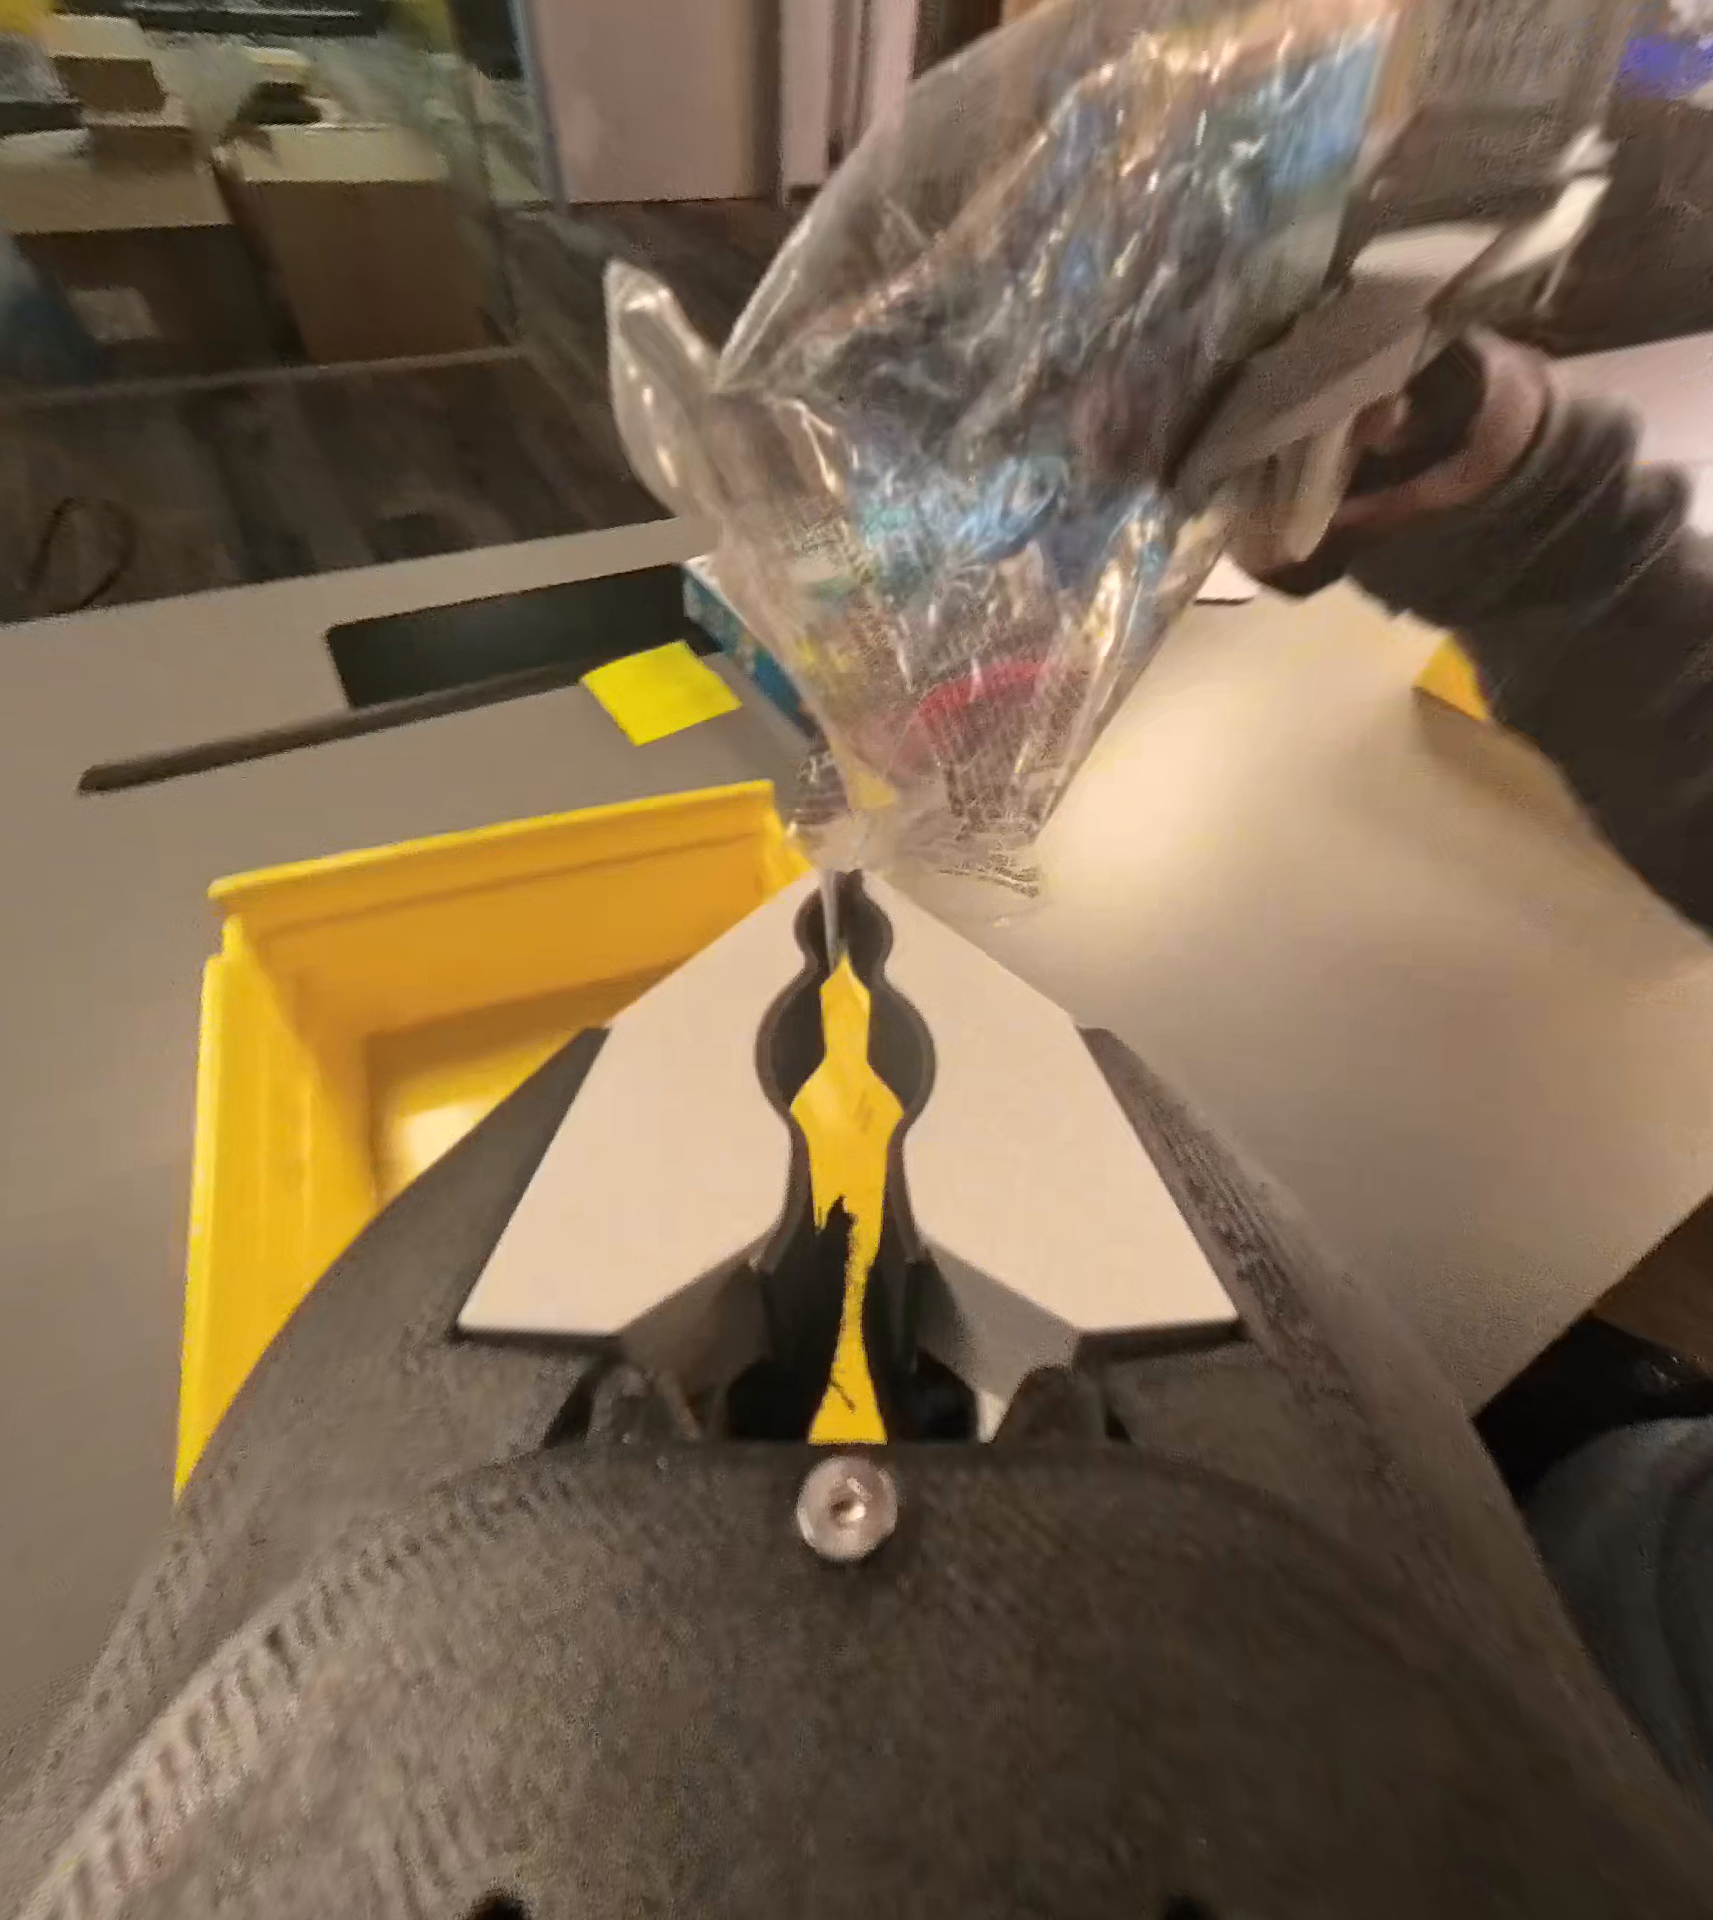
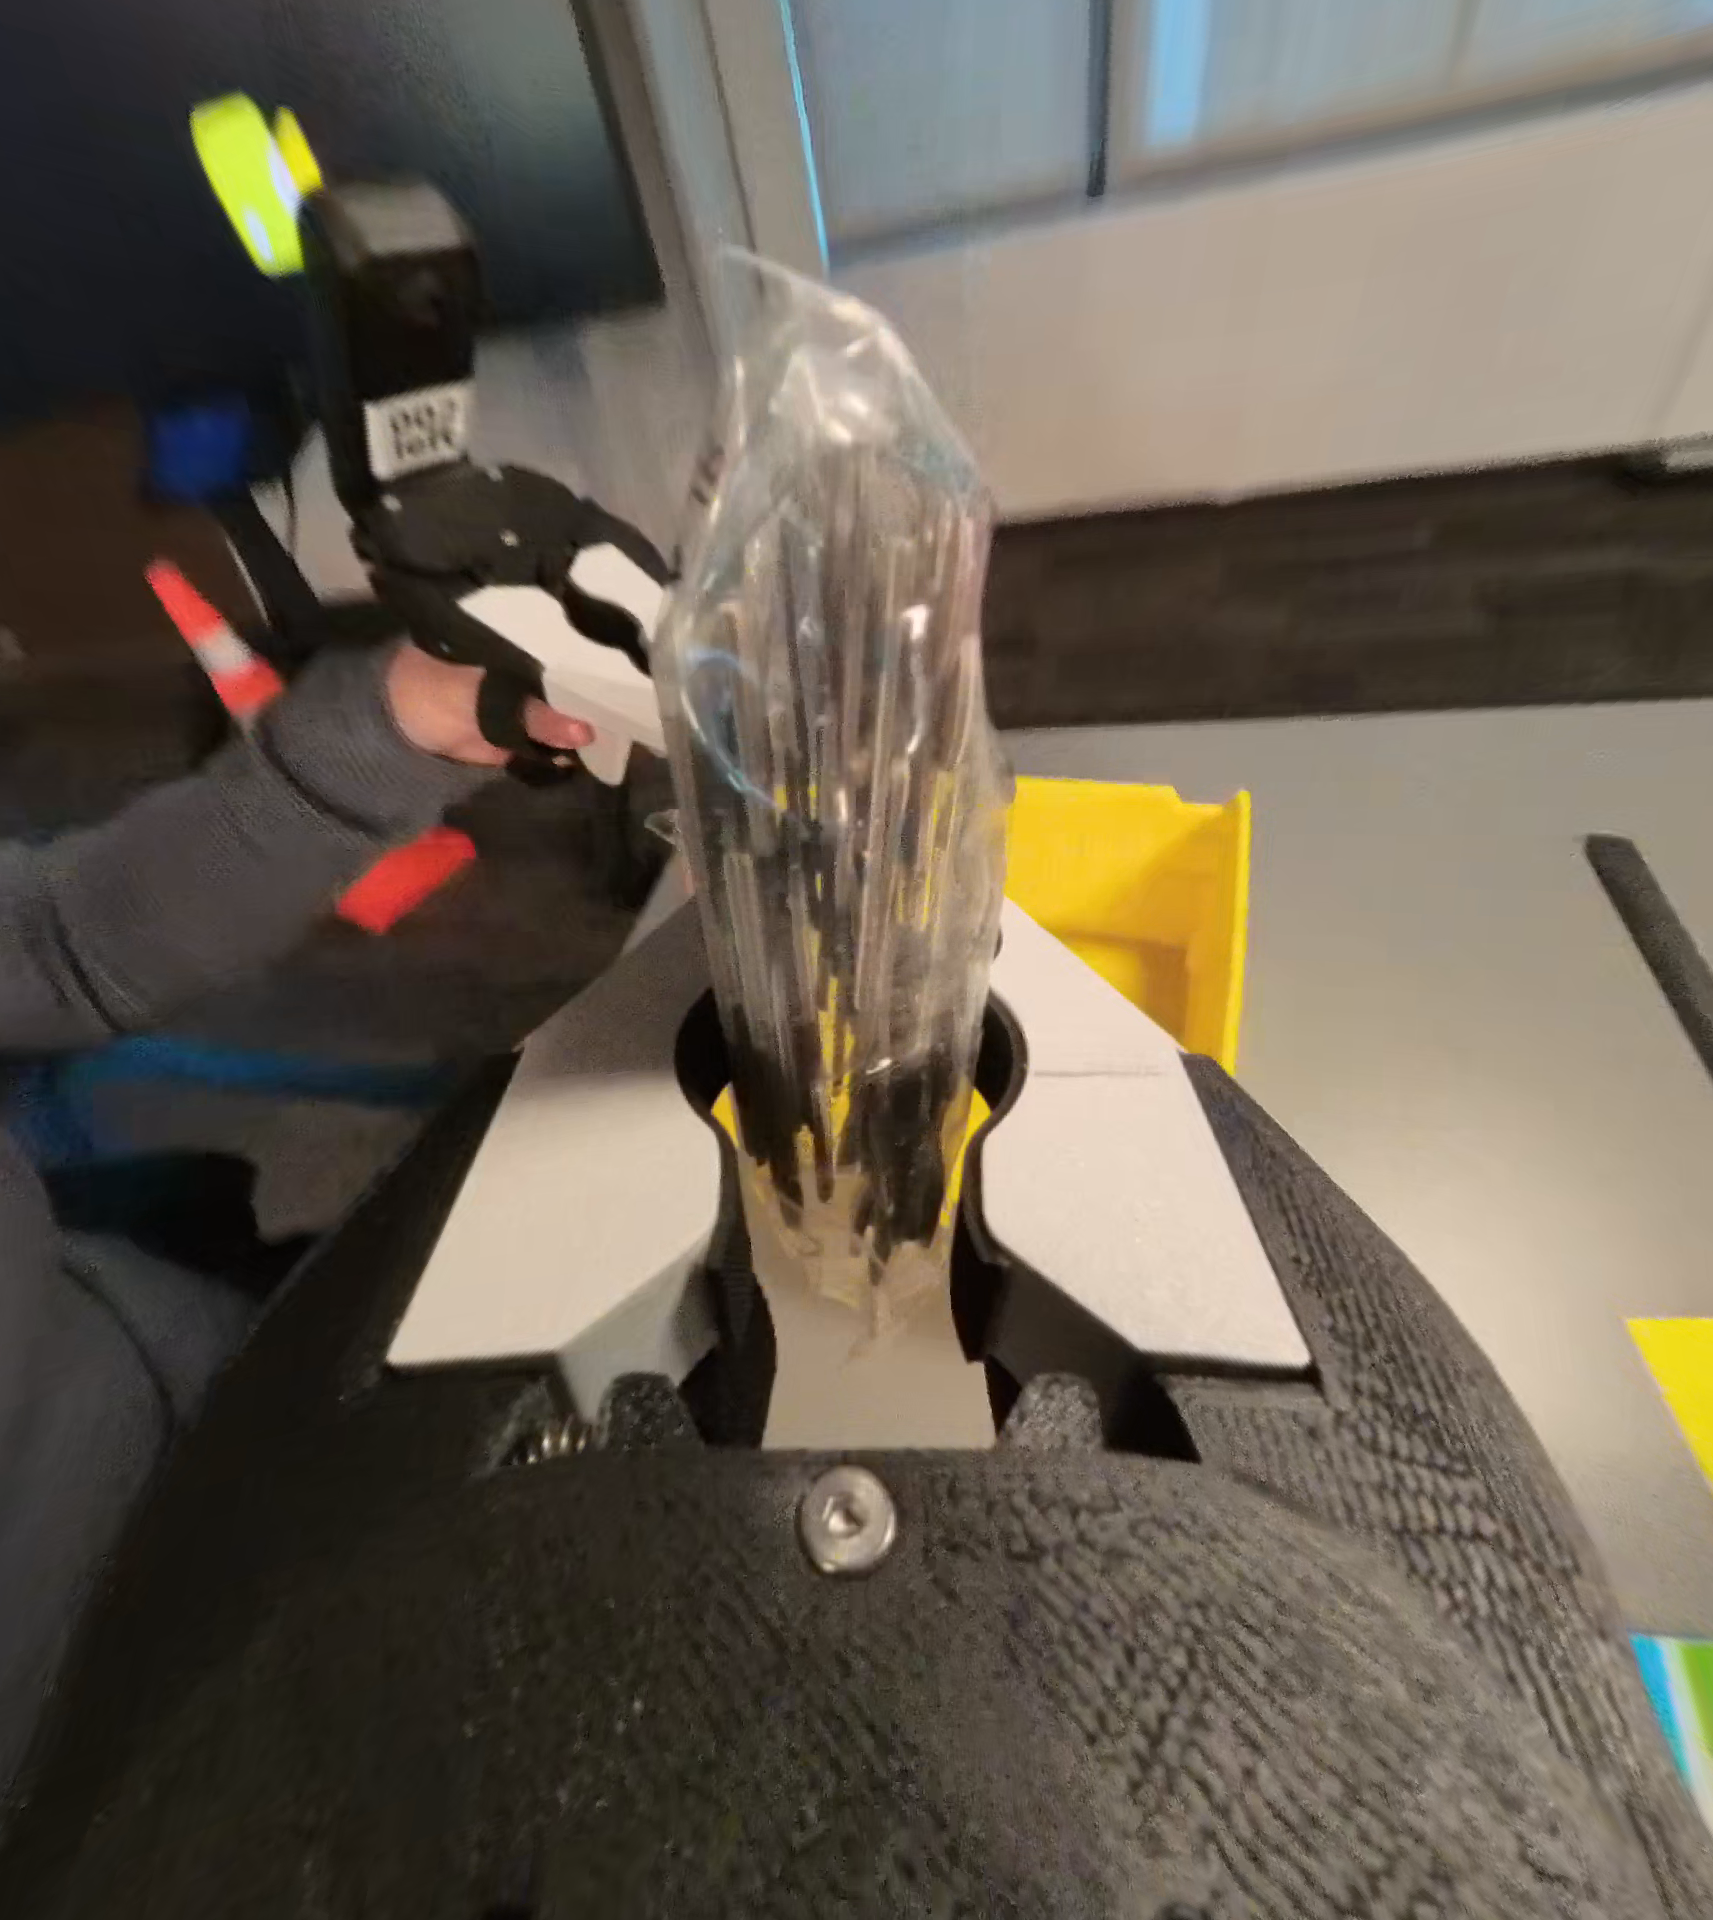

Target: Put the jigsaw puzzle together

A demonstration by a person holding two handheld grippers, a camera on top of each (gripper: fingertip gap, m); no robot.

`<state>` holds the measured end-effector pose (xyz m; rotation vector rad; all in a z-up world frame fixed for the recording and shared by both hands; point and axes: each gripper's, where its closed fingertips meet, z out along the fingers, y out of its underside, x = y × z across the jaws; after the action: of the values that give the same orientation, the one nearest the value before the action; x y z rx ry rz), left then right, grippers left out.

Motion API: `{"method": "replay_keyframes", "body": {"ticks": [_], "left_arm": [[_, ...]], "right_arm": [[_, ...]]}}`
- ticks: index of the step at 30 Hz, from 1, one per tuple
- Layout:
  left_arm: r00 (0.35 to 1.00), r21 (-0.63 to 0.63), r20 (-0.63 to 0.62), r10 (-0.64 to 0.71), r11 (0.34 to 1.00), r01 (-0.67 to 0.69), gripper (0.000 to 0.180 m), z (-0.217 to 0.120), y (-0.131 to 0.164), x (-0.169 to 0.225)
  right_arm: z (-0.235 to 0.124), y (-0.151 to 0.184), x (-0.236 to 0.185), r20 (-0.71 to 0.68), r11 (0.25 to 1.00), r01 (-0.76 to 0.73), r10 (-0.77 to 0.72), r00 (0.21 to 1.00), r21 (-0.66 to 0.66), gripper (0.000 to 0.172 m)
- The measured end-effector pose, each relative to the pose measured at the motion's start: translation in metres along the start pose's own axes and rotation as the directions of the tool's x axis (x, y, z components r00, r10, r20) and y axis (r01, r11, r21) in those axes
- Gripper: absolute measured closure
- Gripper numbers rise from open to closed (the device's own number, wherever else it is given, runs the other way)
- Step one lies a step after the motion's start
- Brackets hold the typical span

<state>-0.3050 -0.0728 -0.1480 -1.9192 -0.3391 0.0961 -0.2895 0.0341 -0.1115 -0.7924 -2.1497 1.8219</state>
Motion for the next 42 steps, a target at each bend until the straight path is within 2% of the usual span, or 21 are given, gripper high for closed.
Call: {"method": "replay_keyframes", "body": {"ticks": [3,7,9,11,12,13,19,20,22,23,24,25,27,29,31,33,34,35,37,40,42], "left_arm": [[0.998,0.041,0.041,-0.042,0.998,0.040,0.180,-0.006,0.024,-0.018],[0.993,0.093,0.084,-0.079,0.993,0.071,0.180,-0.013,0.043,-0.035],[0.991,0.123,0.092,-0.092,0.989,0.080,0.180,-0.016,0.046,-0.040],[0.989,0.141,0.102,-0.105,0.986,0.090,0.180,-0.019,0.050,-0.044],[0.989,0.155,0.095,-0.115,0.983,0.099,0.180,-0.020,0.050,-0.045],[0.989,0.170,0.076,-0.129,0.979,0.115,0.180,-0.021,0.049,-0.043],[0.987,0.154,0.041,-0.155,0.977,0.147,0.180,-0.007,0.056,-0.042],[0.988,0.150,0.041,-0.149,0.979,0.141,0.180,-0.004,0.055,-0.041],[0.990,0.144,0.044,-0.131,0.982,0.124,0.180,-0.002,0.054,-0.039],[0.992,0.144,0.048,-0.118,0.983,0.110,0.180,-0.001,0.052,-0.038],[0.993,0.143,0.049,-0.106,0.985,0.098,0.180,-0.001,0.050,-0.037],[0.994,0.142,0.049,-0.097,0.986,0.089,0.180,-0.001,0.049,-0.035],[0.996,0.138,0.045,-0.081,0.988,0.074,0.180,-0.001,0.047,-0.033],[0.997,0.126,0.049,-0.067,0.990,0.060,0.180,0.001,0.046,-0.032],[0.997,0.117,0.054,-0.057,0.992,0.050,0.180,0.002,0.046,-0.032],[0.996,0.119,0.064,-0.055,0.992,0.047,0.180,0.001,0.046,-0.034],[0.996,0.125,0.071,-0.056,0.991,0.047,0.180,-0.001,0.045,-0.036],[0.995,0.132,0.074,-0.062,0.990,0.052,0.180,-0.004,0.045,-0.038],[0.994,0.148,0.071,-0.084,0.986,0.073,0.180,-0.008,0.044,-0.041],[0.993,0.154,0.075,-0.089,0.985,0.077,0.180,-0.013,0.046,-0.043],[0.994,0.144,0.076,-0.076,0.988,0.064,0.180,-0.012,0.048,-0.042]], "right_arm": [[0.029,-0.002,0.006,0.012,0.981,0.078,-0.077,0.997,-0.176,0.133],[0.055,-0.001,0.007,0.050,0.944,0.150,-0.141,0.989,-0.295,0.132],[0.061,-0.005,0.005,0.071,0.942,0.169,-0.155,0.985,-0.291,0.130],[0.063,-0.021,0.001,0.089,0.966,0.158,-0.142,0.986,-0.206,0.128],[0.062,-0.027,-0.001,0.105,0.975,0.140,-0.123,0.987,-0.171,0.144],[0.060,-0.028,-0.002,0.123,0.978,0.137,-0.119,0.985,-0.155,0.172],[0.071,0.020,0.003,0.137,0.948,0.127,-0.090,0.986,-0.291,0.172],[0.071,0.028,0.007,0.113,0.946,0.114,-0.083,0.990,-0.305,0.161],[0.068,0.043,0.020,0.035,0.955,0.052,-0.043,0.998,-0.292,0.107],[0.064,0.046,0.031,-0.023,0.971,0.001,-0.007,1.000,-0.240,0.086],[0.058,0.048,0.043,-0.071,0.986,-0.059,0.048,0.996,-0.159,0.076],[0.052,0.053,0.054,-0.107,0.989,-0.124,0.116,0.987,-0.076,0.076],[0.043,0.073,0.072,-0.116,0.962,-0.269,0.272,0.955,0.039,0.085],[0.045,0.095,0.074,-0.031,0.903,-0.423,0.426,0.904,0.072,0.093],[0.048,0.103,0.072,0.055,0.854,-0.511,0.508,0.860,0.096,0.109],[0.048,0.101,0.067,0.124,0.844,-0.528,0.516,0.848,0.099,0.155],[0.049,0.099,0.063,0.144,0.845,-0.529,0.515,0.845,0.081,0.164],[0.050,0.098,0.063,0.139,0.845,-0.531,0.519,0.843,0.062,0.167],[0.050,0.096,0.072,0.068,0.844,-0.533,0.529,0.846,0.060,0.153],[0.042,0.096,0.084,-0.013,0.821,-0.564,0.567,0.823,0.092,0.115],[0.044,0.107,0.084,-0.015,0.787,-0.614,0.616,0.788,0.061,0.109]]}}
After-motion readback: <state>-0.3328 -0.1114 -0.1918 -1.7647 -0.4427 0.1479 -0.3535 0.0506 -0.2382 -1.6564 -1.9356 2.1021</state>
